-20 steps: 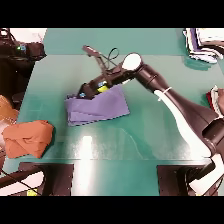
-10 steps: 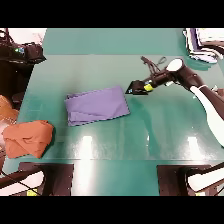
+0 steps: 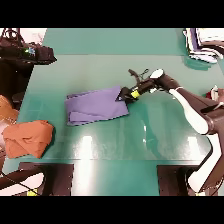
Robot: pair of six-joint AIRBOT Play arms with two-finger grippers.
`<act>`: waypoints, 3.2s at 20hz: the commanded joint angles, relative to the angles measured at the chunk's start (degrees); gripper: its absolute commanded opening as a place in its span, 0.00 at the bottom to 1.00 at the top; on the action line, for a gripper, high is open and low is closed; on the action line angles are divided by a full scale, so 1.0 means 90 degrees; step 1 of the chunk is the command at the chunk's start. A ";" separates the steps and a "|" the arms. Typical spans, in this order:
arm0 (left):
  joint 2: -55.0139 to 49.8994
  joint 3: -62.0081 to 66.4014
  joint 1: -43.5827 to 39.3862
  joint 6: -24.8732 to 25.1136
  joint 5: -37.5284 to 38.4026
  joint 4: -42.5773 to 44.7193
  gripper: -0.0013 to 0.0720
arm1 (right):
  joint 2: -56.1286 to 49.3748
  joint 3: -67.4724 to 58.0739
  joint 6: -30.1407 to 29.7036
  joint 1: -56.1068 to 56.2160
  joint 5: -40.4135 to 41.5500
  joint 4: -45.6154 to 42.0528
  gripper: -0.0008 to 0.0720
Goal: Fold the shirts.
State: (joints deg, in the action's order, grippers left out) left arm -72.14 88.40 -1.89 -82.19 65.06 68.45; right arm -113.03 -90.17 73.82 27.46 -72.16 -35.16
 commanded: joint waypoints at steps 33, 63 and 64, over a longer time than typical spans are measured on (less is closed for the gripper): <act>0.0000 -0.0002 -0.1695 -0.0202 -0.0457 -0.0199 0.06 | 0.3614 -0.1372 0.0036 -0.7339 0.0607 -0.1460 0.03; 0.0000 -0.0002 -0.1695 -0.0032 -0.0454 -0.0158 0.06 | 0.4898 0.0311 0.0500 -0.8213 -0.0940 -0.1311 0.74; 0.0000 -0.0002 -0.1695 -0.0032 -0.0437 -0.0158 0.06 | 0.4898 0.0170 0.0500 -0.7614 -0.0901 -0.1299 0.74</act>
State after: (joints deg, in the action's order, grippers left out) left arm -72.14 88.40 -17.15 -82.52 61.25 67.02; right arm -69.23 -86.13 78.50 -51.20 -81.97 -53.71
